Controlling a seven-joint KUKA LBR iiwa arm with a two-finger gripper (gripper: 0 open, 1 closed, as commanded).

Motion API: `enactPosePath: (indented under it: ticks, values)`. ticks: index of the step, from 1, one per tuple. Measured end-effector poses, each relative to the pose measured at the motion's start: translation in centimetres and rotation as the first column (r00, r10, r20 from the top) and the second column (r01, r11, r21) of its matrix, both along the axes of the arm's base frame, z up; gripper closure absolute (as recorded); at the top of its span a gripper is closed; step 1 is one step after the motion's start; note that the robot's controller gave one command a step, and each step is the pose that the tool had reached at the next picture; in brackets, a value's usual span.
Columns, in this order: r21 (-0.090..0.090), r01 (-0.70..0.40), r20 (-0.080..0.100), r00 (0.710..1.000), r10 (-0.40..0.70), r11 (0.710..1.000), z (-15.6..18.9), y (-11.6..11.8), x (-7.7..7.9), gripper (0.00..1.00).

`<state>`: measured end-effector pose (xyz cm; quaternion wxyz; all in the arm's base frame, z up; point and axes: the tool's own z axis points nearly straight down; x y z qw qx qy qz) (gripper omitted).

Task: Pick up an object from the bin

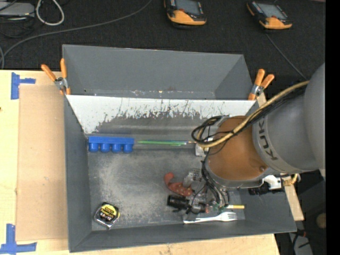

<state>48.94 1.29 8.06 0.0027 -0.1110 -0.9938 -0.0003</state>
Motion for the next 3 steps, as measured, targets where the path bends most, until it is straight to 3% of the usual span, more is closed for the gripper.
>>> enactPosePath:
  ticks: [1, 2, 3]
  values:
    - [0.001, -0.024, -0.006, 1.0, 0.024, 1.0, 1.9, 1.7, -1.5, 0.0]
    - [-0.001, 0.14, -0.007, 0.99, -0.14, 0.99, -0.7, 0.9, -1.3, 0.0]
    - [0.001, 0.02, -0.004, 1.0, -0.02, 1.0, -1.0, 0.6, 0.0, 1.0]
